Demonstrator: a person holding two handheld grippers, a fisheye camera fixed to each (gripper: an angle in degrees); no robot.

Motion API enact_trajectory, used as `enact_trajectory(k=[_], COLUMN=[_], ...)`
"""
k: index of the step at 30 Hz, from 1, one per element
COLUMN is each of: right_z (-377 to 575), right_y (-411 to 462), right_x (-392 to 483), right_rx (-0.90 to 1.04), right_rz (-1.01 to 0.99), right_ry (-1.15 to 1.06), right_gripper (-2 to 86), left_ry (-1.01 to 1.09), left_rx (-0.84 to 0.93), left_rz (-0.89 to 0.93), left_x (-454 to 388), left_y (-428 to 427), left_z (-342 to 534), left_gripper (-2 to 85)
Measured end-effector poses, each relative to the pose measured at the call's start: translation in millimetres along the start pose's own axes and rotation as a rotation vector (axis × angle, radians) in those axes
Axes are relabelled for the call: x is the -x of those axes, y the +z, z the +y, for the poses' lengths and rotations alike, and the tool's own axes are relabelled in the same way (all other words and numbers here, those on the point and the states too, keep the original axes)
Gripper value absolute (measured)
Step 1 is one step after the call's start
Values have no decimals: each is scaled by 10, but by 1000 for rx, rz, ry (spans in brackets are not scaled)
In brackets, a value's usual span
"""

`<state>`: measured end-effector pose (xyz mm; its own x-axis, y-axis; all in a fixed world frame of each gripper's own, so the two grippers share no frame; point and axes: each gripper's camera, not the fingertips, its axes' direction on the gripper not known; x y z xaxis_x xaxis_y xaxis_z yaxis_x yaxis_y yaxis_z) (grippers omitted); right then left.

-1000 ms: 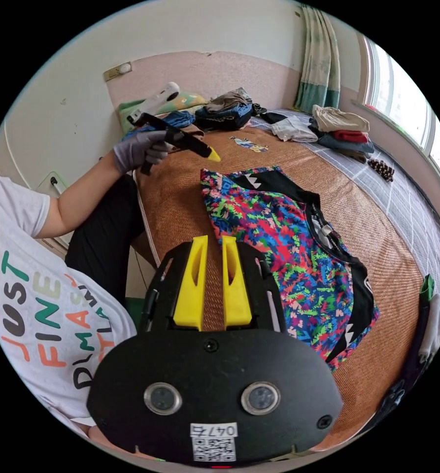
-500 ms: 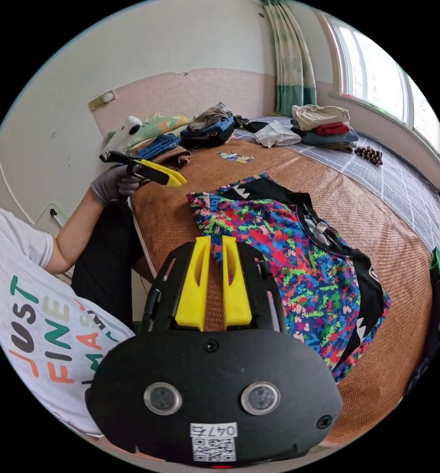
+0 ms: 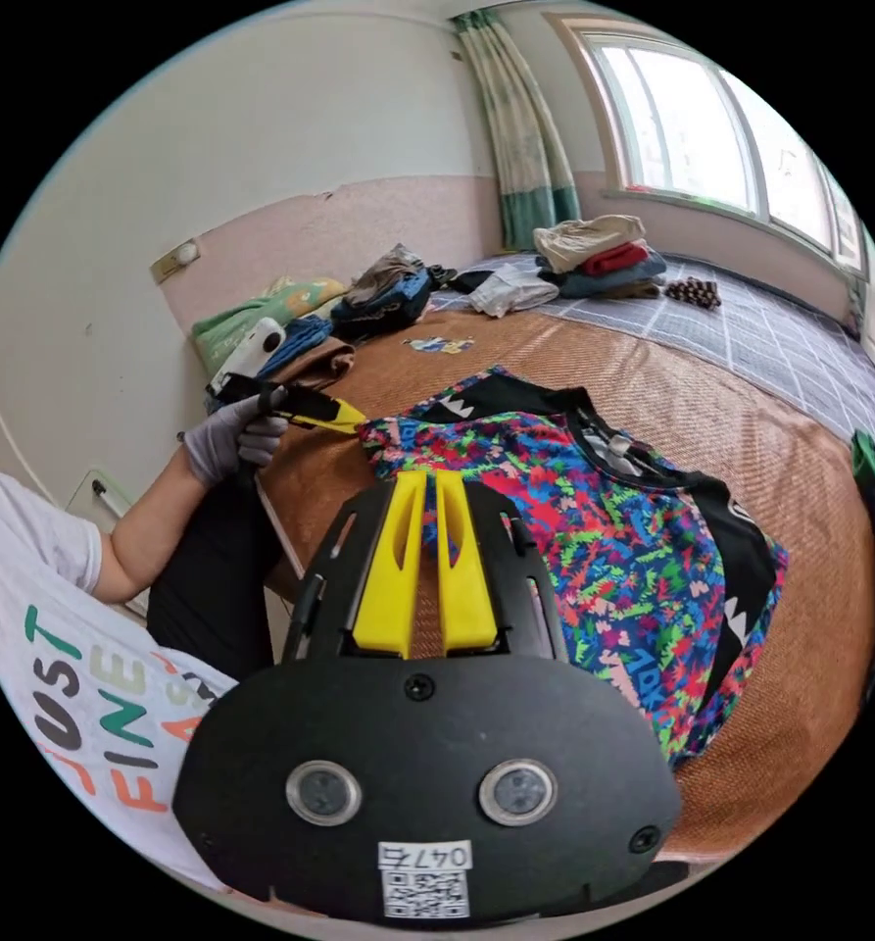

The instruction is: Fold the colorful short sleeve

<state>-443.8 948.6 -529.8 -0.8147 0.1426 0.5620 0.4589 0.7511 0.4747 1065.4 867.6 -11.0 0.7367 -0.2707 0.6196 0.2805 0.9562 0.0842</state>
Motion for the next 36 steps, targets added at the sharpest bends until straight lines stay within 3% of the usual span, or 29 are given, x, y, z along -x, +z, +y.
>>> enact_trajectory(k=[4,8,13,19,25,31,36], right_z=[-236,-702,-778,-222,649,1000,1656], right_y=[-84,231,764,-122,108,-349,-1456], right_x=[-266,-686,-1152,-263,301,39,-377], right_rx=[3,128,338,121,137,31,-211], right_rz=[153,361,336,247,227,160,271], right_ry=[100,105,171,58,15,100,311], right_gripper=[-11,-12,-12,-12,-12,-11,-12], left_ry=[-3,0,25,45,63,218,590], left_rx=[-9,-28,-81,-96,-98,-73,128], left_rz=[-6,29,86,136,128,67,-53], left_x=[-69,-190,-369,-659,-1104,-2235,-4379], left_y=[15,7,-170,-301,-371,-374,524], left_z=[-17,-55,-128,-289,-546,-1220,-1938], left_gripper=[87,13,-6,-8,-9,-9,-9])
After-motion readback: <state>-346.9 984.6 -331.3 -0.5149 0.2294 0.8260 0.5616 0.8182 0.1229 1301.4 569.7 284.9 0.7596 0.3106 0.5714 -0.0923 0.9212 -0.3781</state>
